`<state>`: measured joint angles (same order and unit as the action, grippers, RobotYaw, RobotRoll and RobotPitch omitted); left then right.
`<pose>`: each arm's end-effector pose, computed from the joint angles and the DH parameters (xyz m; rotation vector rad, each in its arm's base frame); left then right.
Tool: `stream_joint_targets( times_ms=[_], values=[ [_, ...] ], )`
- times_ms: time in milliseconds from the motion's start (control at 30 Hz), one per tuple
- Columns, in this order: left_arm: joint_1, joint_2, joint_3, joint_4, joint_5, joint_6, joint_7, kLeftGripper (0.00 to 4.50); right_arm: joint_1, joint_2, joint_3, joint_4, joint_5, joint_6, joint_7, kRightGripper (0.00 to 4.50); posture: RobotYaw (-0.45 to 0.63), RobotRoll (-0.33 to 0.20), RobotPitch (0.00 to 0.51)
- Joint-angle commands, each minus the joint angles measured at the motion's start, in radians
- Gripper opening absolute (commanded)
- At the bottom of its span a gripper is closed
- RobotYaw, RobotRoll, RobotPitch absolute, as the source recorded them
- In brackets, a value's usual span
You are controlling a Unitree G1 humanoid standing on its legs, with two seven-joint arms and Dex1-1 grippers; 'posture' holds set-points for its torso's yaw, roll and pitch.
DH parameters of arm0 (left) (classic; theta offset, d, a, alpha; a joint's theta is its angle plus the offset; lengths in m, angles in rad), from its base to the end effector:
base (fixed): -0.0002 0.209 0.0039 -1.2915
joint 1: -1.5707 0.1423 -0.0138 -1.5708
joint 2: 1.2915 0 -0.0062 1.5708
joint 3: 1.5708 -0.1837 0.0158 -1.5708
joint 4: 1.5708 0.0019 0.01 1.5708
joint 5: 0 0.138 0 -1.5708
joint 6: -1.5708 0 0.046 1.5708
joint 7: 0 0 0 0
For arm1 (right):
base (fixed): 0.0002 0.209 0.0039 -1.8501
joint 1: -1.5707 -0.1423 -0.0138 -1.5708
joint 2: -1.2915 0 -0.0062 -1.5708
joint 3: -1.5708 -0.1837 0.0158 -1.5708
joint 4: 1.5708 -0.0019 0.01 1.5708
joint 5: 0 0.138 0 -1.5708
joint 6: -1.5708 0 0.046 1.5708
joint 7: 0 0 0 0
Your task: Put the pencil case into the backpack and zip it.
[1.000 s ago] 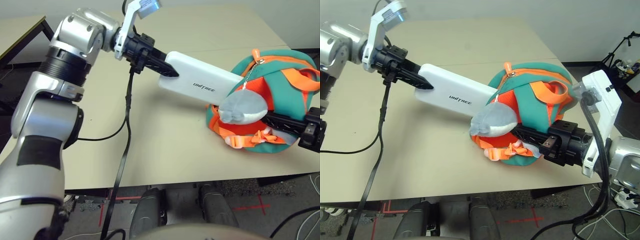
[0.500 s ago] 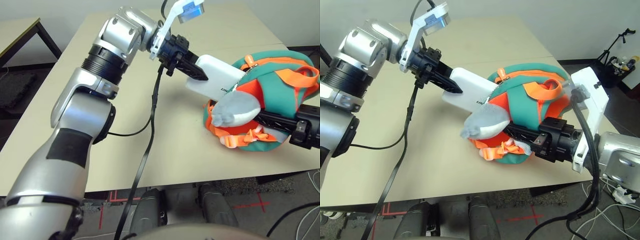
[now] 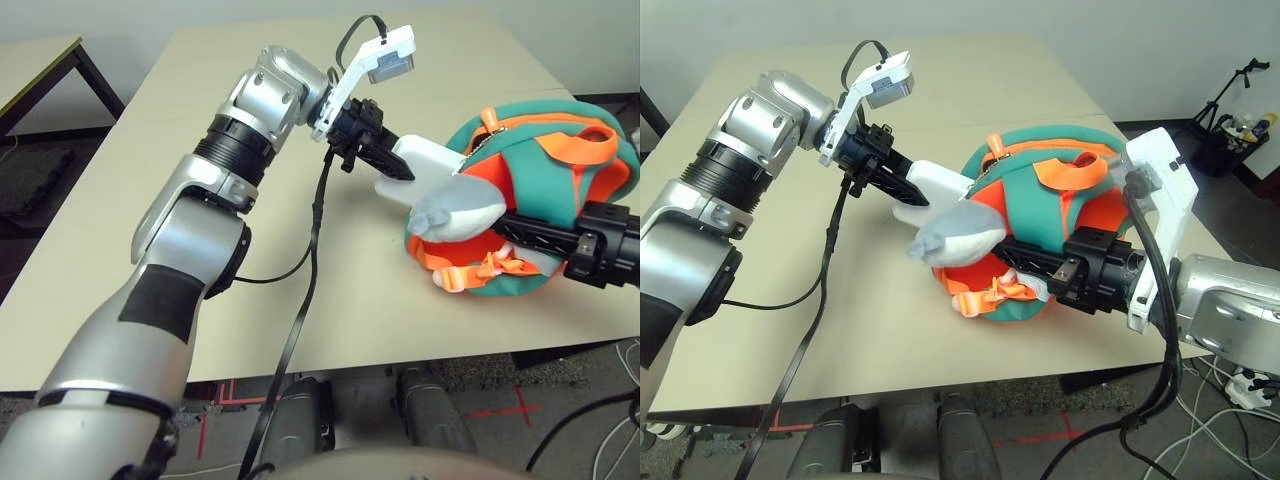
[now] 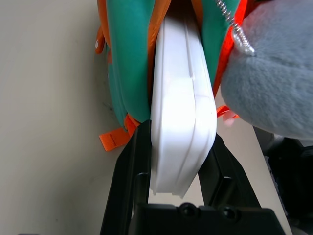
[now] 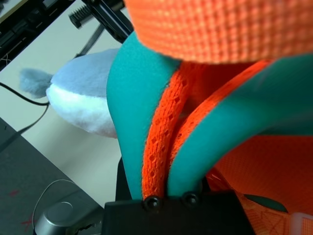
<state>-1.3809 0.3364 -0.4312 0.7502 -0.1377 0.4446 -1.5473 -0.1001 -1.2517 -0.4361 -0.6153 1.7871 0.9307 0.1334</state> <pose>0.3632 0.0958 0.2864 0.5814 0.3563 -1.6508 0.1587 -0.2341 0.2591 0.0577 0.3473 0.8521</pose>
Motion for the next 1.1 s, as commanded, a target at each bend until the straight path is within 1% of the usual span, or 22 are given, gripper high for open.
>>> stream_joint_targets(
  times_ms=[33, 233, 367, 433, 600, 667, 700, 767, 900, 933, 1067, 1100],
  values=[
    [0.045, -0.017, -0.024, 0.019, 0.052, -0.034, 0.0, 1.38, -0.024, 0.01, 0.02, -0.008, -0.006, -0.014, 0.023, 0.1, -0.18, 0.0, 0.077],
    [0.059, -0.046, -0.008, 0.02, 0.074, -0.054, 0.007, 1.38, -0.036, 0.018, 0.027, -0.006, -0.016, -0.012, 0.022, 0.1, -0.19, 0.0, 0.072],
    [0.051, -0.062, 0.025, 0.033, 0.07, -0.06, 0.021, 1.38, -0.037, 0.02, 0.025, -0.006, -0.019, -0.011, 0.022, 0.1, -0.19, 0.0, 0.07],
    [0.031, -0.062, 0.055, 0.035, 0.056, -0.043, 0.018, 1.38, -0.037, 0.021, 0.025, -0.006, -0.022, -0.01, 0.024, 0.1, -0.19, 0.0, 0.07],
    [-0.039, -0.021, 0.133, -0.006, 0.006, 0.071, 0.003, 1.38, -0.04, 0.025, 0.027, -0.003, -0.028, -0.007, 0.027, 0.1, -0.18, 0.0, 0.07],
    [-0.064, 0.017, 0.162, -0.039, -0.02, 0.123, -0.018, 2.11, -0.044, 0.027, 0.032, -0.002, -0.031, -0.007, 0.028, 0.1, -0.18, 0.0, 0.071],
    [-0.075, 0.034, 0.175, -0.054, -0.032, 0.149, -0.025, 2.32, -0.045, 0.029, 0.033, -0.001, -0.032, -0.007, 0.029, 0.1, -0.18, 0.0, 0.071],
    [-0.088, 0.074, 0.19, -0.092, -0.056, 0.206, -0.048, 2.96, -0.047, 0.03, 0.036, 0.001, -0.036, -0.005, 0.033, 0.1, -0.17, 0.0, 0.073],
    [-0.069, 0.175, 0.171, -0.197, -0.107, 0.315, -0.067, 4.33, -0.051, 0.032, 0.043, 0.011, -0.05, 0.0, 0.048, 0.1, -0.16, 0.0, 0.073],
    [-0.059, 0.195, 0.169, -0.215, -0.108, 0.325, -0.067, 4.5, -0.054, 0.033, 0.045, 0.014, -0.053, 0.001, 0.053, 0.1, -0.16, 0.0, 0.073],
    [-0.029, 0.231, 0.162, -0.241, -0.098, 0.337, -0.065, 4.5, -0.067, 0.036, 0.059, 0.022, -0.067, 0.003, 0.065, 0.1, -0.14, 0.0, 0.072],
    [-0.021, 0.229, 0.165, -0.239, -0.095, 0.335, -0.051, 4.32, -0.072, 0.037, 0.063, 0.025, -0.071, 0.004, 0.07, 0.1, -0.14, 0.0, 0.071]
  ],
)
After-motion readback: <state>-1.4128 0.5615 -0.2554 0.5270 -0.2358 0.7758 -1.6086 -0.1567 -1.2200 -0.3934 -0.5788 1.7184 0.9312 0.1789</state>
